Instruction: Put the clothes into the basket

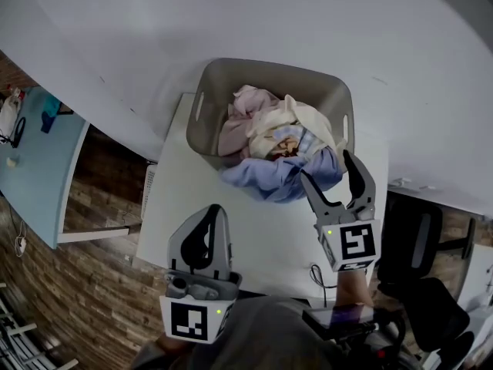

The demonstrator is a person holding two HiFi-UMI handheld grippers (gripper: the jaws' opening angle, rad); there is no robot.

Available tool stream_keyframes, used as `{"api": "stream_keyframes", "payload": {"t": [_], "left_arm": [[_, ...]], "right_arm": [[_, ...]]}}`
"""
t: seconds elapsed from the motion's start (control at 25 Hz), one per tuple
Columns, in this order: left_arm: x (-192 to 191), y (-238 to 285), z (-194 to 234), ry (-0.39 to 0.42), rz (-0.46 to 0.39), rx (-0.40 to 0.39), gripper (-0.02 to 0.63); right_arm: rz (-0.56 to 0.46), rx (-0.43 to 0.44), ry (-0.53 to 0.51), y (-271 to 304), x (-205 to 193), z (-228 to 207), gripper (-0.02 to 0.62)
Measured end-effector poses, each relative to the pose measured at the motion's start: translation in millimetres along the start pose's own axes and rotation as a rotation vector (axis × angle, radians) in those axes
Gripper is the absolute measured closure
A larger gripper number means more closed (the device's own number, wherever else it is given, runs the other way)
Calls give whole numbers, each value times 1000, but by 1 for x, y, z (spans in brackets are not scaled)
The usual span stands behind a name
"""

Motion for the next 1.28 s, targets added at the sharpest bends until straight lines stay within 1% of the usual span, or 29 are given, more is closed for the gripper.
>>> {"api": "stream_keyframes", "payload": {"t": [0.16,0.4,0.48,0.6,0.8,0.88,1.0,1.08,1.16,1.24,1.28], "left_arm": [[-7,0,-8,7,5,-31,598],[-21,-6,-15,2,36,-91,598],[-28,-9,-15,0,56,-111,598],[-36,-14,-12,20,60,-135,598],[-59,-23,-2,23,124,-158,598],[-64,-26,4,33,134,-158,598],[-72,-30,15,49,150,-153,598],[-76,-32,22,58,158,-147,598],[-78,-35,31,66,161,-135,598],[-79,-37,39,69,159,-120,598],[-80,-39,43,69,159,-113,598]], "right_arm": [[-30,-29,9,-15,-12,6,218],[-27,-66,63,-32,-44,15,217],[-19,-59,84,-33,-57,24,216],[16,-45,122,-30,-82,40,204],[63,-91,198,-17,-117,54,181],[70,-85,225,-7,-125,63,176],[45,-65,245,10,-126,83,173],[26,-69,259,21,-122,93,173],[8,-87,276,32,-117,97,173],[-13,-126,288,39,-112,95,175],[-27,-151,290,40,-108,92,196]]}}
Point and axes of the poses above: the fingertips, and each gripper's own axes: y forward along the fingers, z to its left, x out of its top, the point moved 1 cm from there along -y, backward along the fingers, and after that the axes turned 11 degrees about y, right-handed, at the moved point
